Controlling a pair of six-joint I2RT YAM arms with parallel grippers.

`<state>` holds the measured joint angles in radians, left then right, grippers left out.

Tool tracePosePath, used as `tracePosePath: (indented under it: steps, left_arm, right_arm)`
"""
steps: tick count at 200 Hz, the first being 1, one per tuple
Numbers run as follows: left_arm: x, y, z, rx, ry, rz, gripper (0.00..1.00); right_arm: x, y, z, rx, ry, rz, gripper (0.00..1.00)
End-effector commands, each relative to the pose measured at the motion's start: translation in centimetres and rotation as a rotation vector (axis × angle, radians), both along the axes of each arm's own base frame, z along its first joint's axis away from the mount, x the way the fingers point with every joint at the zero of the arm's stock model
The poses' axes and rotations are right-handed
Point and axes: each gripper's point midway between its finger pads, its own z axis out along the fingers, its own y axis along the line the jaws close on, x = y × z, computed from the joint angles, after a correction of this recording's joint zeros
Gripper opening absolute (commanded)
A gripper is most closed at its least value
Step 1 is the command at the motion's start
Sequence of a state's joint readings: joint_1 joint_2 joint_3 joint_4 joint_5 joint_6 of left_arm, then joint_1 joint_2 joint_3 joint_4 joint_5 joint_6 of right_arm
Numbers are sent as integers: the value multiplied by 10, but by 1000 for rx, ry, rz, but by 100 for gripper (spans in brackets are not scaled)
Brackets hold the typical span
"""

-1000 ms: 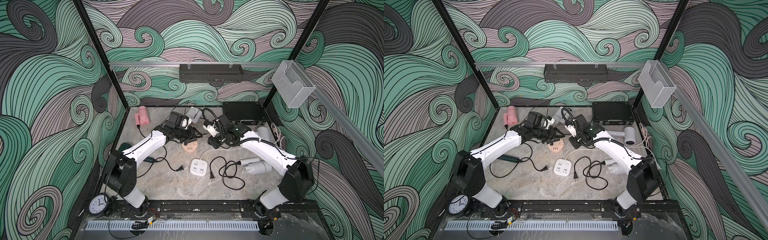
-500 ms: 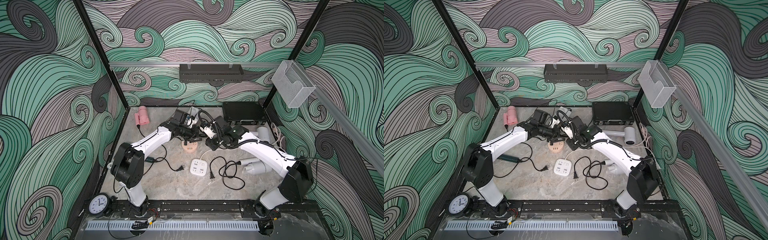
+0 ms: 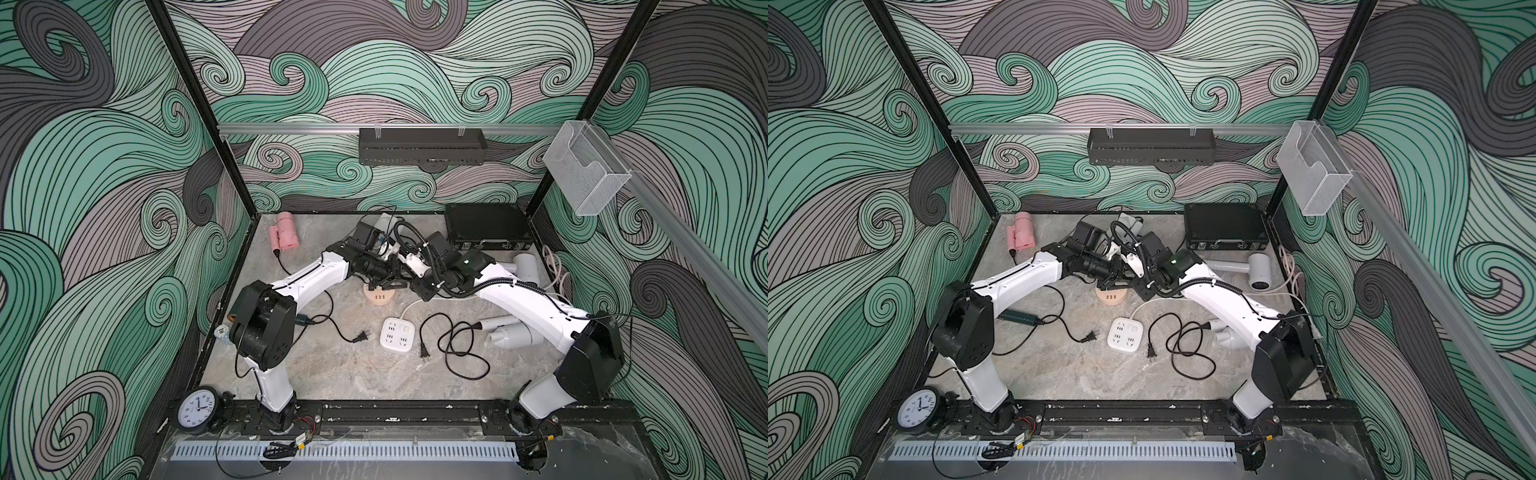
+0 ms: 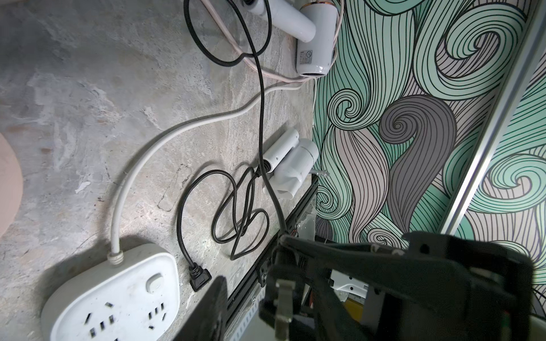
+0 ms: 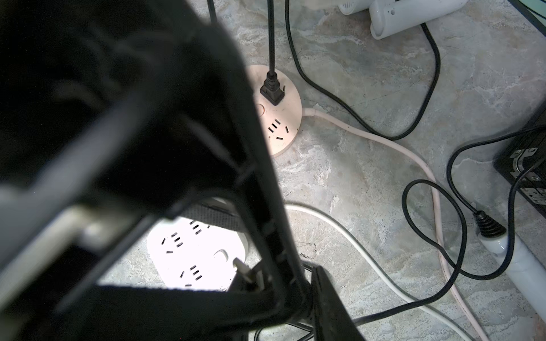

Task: Charge the blow dryers
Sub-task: Pick up the plug from the center of the board.

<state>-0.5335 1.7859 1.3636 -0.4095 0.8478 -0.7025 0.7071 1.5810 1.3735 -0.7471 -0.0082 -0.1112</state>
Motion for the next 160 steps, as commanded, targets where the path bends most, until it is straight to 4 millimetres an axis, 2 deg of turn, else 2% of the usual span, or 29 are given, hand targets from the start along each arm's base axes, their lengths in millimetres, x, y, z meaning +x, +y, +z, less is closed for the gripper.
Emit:
tracePosePath:
  steps: [1, 83, 110, 160]
  left_arm:
    - [-9, -10, 3, -20, 24, -62, 42]
    - [-10, -17, -3, -31, 54, -80, 22]
    - [-9, -19, -1, -47, 55, -81, 14]
    - [-6, -21, 3, -68, 50, -64, 8]
  right_arm:
    - [9, 9, 9, 25, -34, -1, 17]
    - [10, 14, 8, 34, -36, 0, 17]
    - [9, 15, 6, 29, -27, 2, 22]
    - [4, 8, 17, 50, -43, -16, 53]
